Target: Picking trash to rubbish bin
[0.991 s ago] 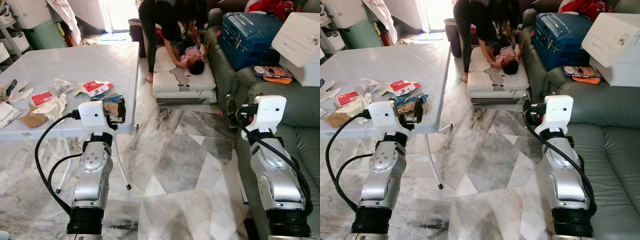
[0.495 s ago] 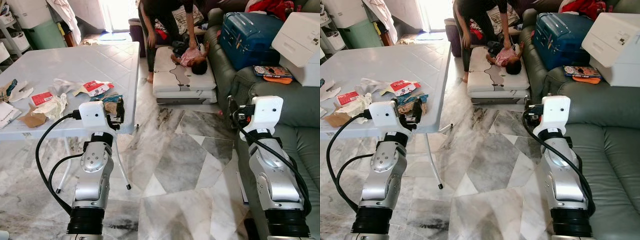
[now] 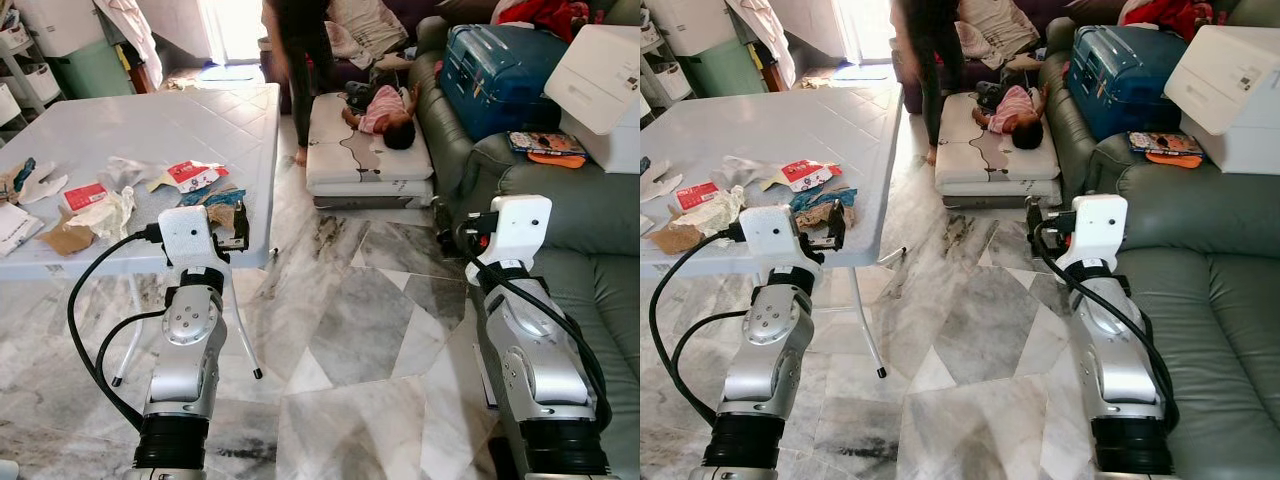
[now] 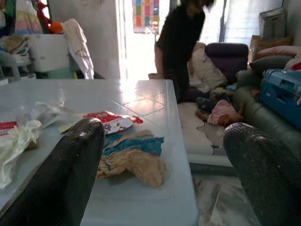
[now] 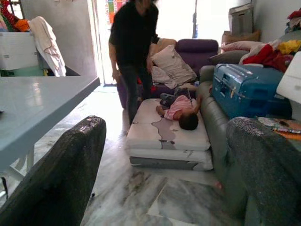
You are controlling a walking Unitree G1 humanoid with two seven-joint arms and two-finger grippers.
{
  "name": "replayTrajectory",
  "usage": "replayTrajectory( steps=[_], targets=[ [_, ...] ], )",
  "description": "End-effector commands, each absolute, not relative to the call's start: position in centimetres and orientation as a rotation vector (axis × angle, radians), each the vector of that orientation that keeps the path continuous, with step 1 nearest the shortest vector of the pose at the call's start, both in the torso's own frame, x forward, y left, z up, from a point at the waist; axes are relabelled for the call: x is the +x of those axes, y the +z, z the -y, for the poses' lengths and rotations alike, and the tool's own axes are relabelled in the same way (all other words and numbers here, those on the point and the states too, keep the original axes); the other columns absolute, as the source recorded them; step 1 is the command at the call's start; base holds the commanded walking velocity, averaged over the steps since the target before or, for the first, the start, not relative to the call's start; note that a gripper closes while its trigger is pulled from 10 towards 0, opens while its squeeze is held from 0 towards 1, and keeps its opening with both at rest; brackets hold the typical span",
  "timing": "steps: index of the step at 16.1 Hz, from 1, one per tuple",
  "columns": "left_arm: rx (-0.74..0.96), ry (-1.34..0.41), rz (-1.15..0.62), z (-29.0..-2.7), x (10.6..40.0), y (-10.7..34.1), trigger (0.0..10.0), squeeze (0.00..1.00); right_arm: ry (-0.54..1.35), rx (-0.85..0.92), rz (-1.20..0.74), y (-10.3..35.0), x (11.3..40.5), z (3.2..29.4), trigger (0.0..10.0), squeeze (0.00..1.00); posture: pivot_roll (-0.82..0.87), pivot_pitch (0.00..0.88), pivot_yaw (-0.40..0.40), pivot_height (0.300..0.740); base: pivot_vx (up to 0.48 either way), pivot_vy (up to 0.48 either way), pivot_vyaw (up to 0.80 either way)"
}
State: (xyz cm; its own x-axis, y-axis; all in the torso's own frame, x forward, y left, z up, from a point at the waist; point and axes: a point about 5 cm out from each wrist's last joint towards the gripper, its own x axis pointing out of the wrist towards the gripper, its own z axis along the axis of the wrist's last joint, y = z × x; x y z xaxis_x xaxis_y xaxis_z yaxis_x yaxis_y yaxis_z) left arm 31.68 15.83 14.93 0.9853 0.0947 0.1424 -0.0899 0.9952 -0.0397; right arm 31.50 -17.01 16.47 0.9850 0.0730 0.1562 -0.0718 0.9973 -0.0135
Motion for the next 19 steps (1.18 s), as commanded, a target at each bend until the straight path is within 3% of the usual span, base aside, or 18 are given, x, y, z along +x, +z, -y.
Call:
replayTrajectory(
  steps=[1,9,10,11,12,13,14,19],
  targets=[
    [-0.009,0.106,0.128,-16.1,31.7,14.7,10.0,1.00,0.083,0.013,0.149,16.6,31.8,16.8,10.0,1.00,-0.01,0.000,0.033,0.740,0.000,0.000,0.00],
    [-0.005,0.096,0.101,-15.9,31.9,14.6,10.0,1.00,0.164,0.067,0.132,16.3,31.5,15.4,10.0,1.00,0.00,0.000,0.039,0.740,0.000,0.000,0.00],
    [-0.013,0.075,0.102,-15.7,31.8,14.7,10.0,0.35,0.194,0.070,0.139,16.5,31.4,15.1,10.0,1.00,0.00,0.000,0.040,0.740,0.000,0.000,0.00],
    [-0.013,0.072,0.100,-15.6,31.8,14.7,10.0,0.00,0.196,0.071,0.141,16.5,31.4,15.0,10.0,1.00,0.00,0.000,0.041,0.740,0.000,0.000,0.00],
    [-0.017,0.078,0.096,-15.7,31.8,14.6,10.0,0.00,0.198,0.072,0.143,16.6,31.4,15.0,10.0,0.76,0.00,0.000,0.041,0.740,0.000,0.000,0.00],
    [-0.019,0.081,0.092,-15.7,31.8,14.6,10.0,0.00,0.192,0.073,0.140,16.5,31.4,15.0,10.0,0.16,0.00,0.000,0.041,0.740,0.000,0.000,0.00],
    [-0.022,0.084,0.088,-15.7,31.8,14.6,10.0,0.00,0.191,0.072,0.140,16.5,31.4,15.0,10.0,0.00,0.00,0.000,0.041,0.740,0.000,0.000,0.00],
    [-0.022,0.082,0.086,-15.6,31.8,14.6,10.0,0.00,0.182,0.063,0.138,16.5,31.5,15.2,10.0,0.00,0.00,0.000,0.041,0.740,0.000,0.000,0.00]
  ],
)
